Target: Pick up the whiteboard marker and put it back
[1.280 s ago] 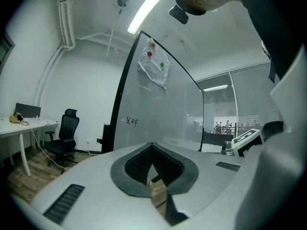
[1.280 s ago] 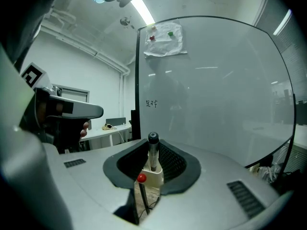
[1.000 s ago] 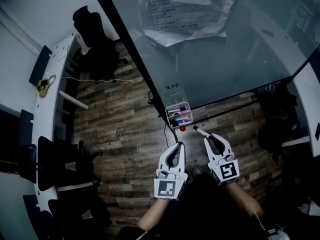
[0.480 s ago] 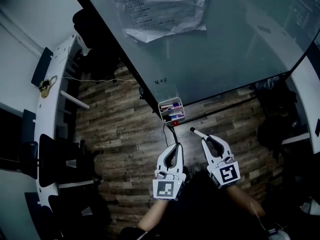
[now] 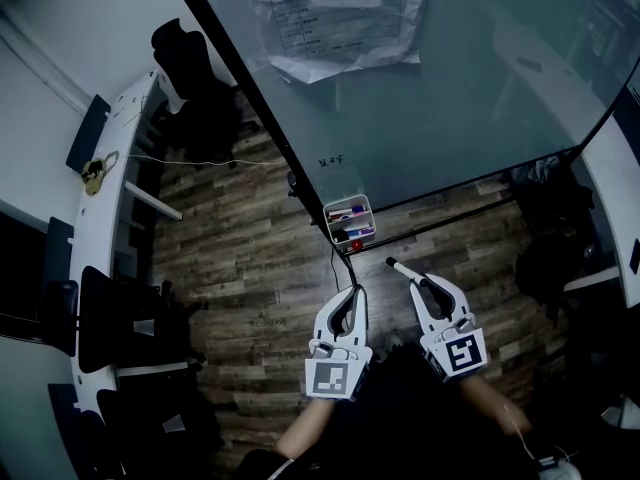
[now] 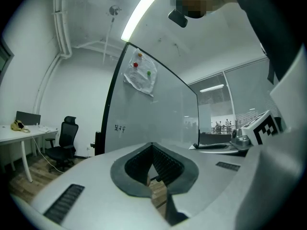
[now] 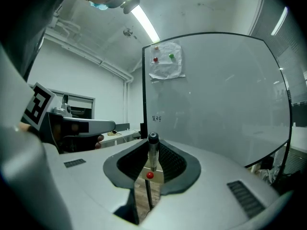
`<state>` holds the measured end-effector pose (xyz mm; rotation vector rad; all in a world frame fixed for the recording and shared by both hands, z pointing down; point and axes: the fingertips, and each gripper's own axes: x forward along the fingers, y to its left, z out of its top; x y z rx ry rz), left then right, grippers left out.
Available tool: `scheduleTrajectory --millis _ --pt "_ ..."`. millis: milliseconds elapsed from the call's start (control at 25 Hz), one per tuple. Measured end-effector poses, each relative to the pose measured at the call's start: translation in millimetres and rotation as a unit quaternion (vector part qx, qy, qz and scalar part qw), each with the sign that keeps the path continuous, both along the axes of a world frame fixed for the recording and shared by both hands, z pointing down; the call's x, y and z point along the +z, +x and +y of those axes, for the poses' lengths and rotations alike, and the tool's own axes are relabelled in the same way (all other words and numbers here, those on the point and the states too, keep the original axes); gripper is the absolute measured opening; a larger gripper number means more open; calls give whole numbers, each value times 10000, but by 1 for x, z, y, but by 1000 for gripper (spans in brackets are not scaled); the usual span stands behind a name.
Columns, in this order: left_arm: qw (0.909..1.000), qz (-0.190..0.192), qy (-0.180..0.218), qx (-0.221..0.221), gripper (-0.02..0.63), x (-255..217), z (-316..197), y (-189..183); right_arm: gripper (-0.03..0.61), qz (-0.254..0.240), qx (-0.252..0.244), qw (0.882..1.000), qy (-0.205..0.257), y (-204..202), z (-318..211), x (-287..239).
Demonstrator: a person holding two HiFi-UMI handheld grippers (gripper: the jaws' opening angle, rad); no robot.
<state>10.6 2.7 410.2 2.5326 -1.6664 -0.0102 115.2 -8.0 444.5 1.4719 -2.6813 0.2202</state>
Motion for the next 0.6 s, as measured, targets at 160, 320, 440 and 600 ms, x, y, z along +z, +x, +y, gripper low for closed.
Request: scheduleTrajectory --millis 160,320,440,600 --pt "9999 61 -63 125 2 -1 2 -5 80 -16 52 10000 59 -3 6 -1" --pt "9996 99 -36 249 2 -1 1 -12 80 86 86 9999 -25 -12 9 -3" --pt "9994 105 -8 333 2 1 0 -14 80 -98 64 9997 195 -20 11 -10" --pt "9995 -36 4 327 2 5 -2 -20 80 -140 81 9996 227 -28 11 -9"
